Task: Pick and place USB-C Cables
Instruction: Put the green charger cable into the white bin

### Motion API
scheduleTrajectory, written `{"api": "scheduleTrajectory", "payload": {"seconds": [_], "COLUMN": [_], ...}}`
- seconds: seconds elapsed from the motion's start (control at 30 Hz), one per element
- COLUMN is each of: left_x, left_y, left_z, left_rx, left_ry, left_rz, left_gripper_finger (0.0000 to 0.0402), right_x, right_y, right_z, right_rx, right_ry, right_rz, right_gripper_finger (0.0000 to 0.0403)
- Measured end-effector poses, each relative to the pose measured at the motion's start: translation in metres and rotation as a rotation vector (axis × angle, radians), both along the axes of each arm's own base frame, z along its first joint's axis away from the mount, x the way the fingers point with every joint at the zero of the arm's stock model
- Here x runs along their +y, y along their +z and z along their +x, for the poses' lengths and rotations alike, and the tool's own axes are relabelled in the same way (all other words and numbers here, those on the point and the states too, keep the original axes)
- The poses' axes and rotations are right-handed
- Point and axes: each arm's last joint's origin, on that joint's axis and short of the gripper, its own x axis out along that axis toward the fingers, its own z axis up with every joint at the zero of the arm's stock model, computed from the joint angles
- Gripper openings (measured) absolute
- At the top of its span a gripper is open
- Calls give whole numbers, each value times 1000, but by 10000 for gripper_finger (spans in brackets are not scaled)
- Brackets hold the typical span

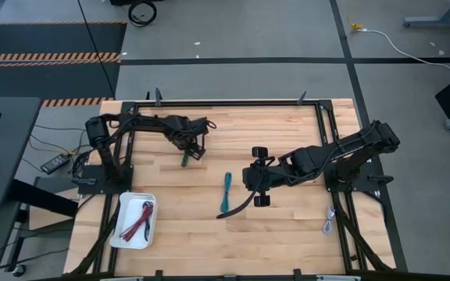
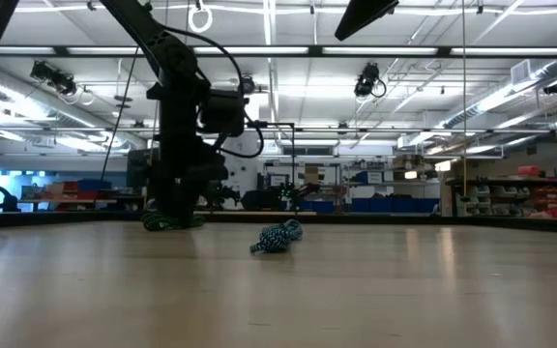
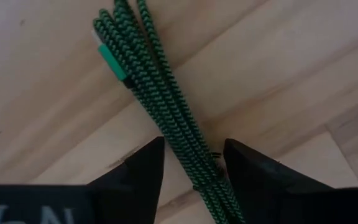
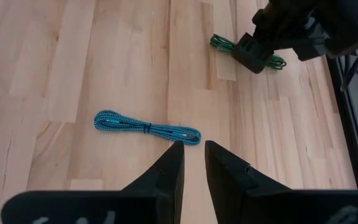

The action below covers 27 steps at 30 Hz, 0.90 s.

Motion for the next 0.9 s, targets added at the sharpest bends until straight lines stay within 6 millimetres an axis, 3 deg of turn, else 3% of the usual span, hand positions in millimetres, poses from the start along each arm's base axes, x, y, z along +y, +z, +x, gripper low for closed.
{"api": "scheduleTrajectory", "payload": {"seconds": [0.3, 0.63, 0.9], "left_x": [-1, -6, -38], "left_y": [0, 7, 73], "left_z": [1, -3, -2], "left_rx": [-13, 35, 269], "left_ry": [-75, -109, -175], "left_rz": [-34, -139, -276], "left_gripper_finger": [28, 36, 29], "right_x": [0, 0, -4], "right_y": [1, 1, 4], "right_z": [1, 2, 6], "right_rx": [-16, -16, -39], "right_ry": [3, 26, 74], "right_rz": [1, -20, -64], "right_gripper_finger": [71, 71, 71]}}
